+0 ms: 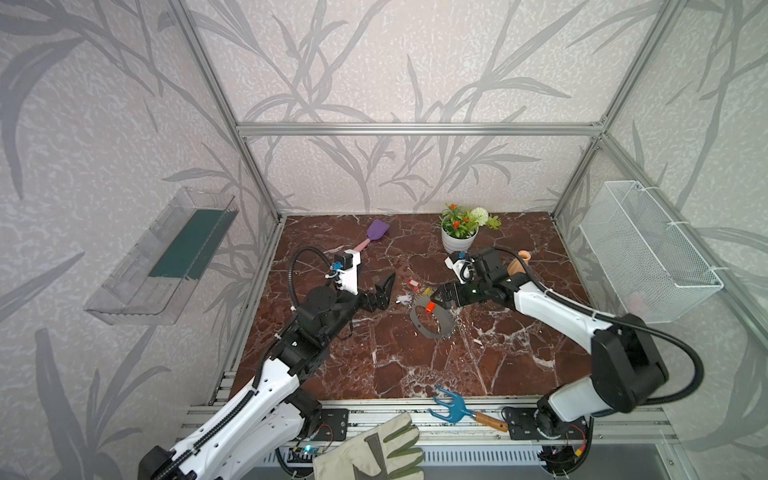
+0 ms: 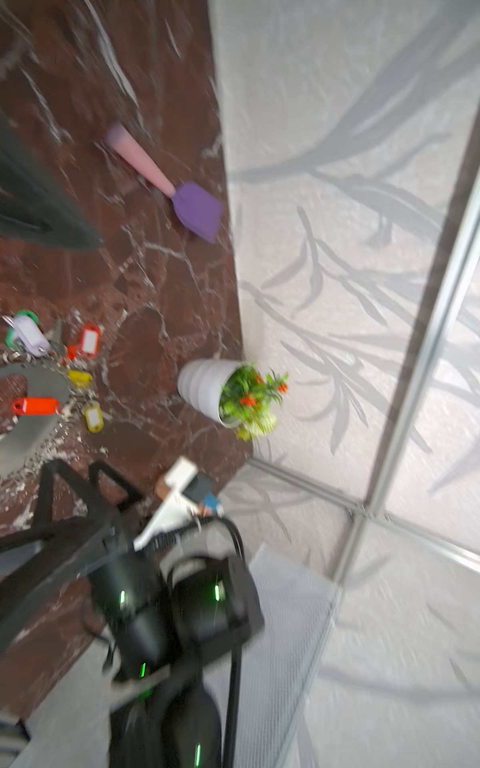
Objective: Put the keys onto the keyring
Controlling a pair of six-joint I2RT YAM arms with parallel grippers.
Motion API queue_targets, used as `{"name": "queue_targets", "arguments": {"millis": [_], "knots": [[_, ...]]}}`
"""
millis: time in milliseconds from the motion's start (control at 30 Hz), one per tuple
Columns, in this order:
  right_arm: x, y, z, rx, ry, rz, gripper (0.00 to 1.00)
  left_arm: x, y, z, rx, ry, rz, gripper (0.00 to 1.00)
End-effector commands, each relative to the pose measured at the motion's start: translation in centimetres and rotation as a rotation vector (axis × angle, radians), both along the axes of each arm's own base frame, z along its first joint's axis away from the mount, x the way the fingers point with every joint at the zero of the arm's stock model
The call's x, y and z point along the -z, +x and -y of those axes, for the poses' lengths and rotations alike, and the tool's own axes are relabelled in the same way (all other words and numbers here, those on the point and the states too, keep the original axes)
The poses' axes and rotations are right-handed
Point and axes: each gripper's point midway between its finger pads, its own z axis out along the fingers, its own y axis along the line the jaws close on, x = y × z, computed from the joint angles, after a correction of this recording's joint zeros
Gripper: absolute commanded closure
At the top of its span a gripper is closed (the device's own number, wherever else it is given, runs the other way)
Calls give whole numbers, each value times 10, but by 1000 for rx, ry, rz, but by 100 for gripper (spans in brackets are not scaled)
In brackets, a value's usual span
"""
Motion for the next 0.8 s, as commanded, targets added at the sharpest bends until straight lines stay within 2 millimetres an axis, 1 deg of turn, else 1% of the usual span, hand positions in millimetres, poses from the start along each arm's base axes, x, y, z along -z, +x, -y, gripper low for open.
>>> {"name": "queue_targets", "arguments": {"millis": [0,33,67,133,167,233,267,300,333,367,433,533,600,633,667,700,733,767], "knots": [[-24,17,52,223,-75,163,1,19,20,-64,-362,90,-96,1],[-31,21,73,300,-123,218,1,27,24,-83,-460,128,-127,1],[-36,22,94,376,-175,262,1,36,26,-106,-572,153,-166,1],[-51,22,126,511,-234,359,1,54,28,-138,-708,188,-226,1],[-62,22,139,532,-289,454,1,64,30,-153,-771,208,-243,1],[-70,19,167,629,-368,578,1,80,32,-174,-861,260,-272,1],[-70,19,182,693,-402,630,1,88,33,-185,-916,295,-286,1],[-64,18,193,736,-415,669,0,95,35,-193,-952,308,-307,1],[-62,18,202,771,-413,717,0,104,38,-198,-961,319,-334,1],[-53,16,212,798,-414,729,0,111,43,-201,-969,342,-341,1],[-38,15,229,842,-433,716,0,127,48,-209,-998,413,-359,1],[-13,18,251,890,-449,690,1,161,53,-216,-988,474,-413,8],[2,21,260,902,-474,690,1,176,59,-214,-964,428,-358,10],[9,23,263,909,-477,695,1,177,68,-209,-920,394,-293,4],[18,27,264,919,-469,695,1,180,76,-204,-865,440,-300,1],[17,32,264,920,-461,724,1,182,79,-204,-851,493,-341,1],[16,36,256,882,-424,748,1,178,87,-203,-825,512,-293,1],[19,42,249,841,-411,755,1,177,87,-203,-807,495,-243,1]]}}
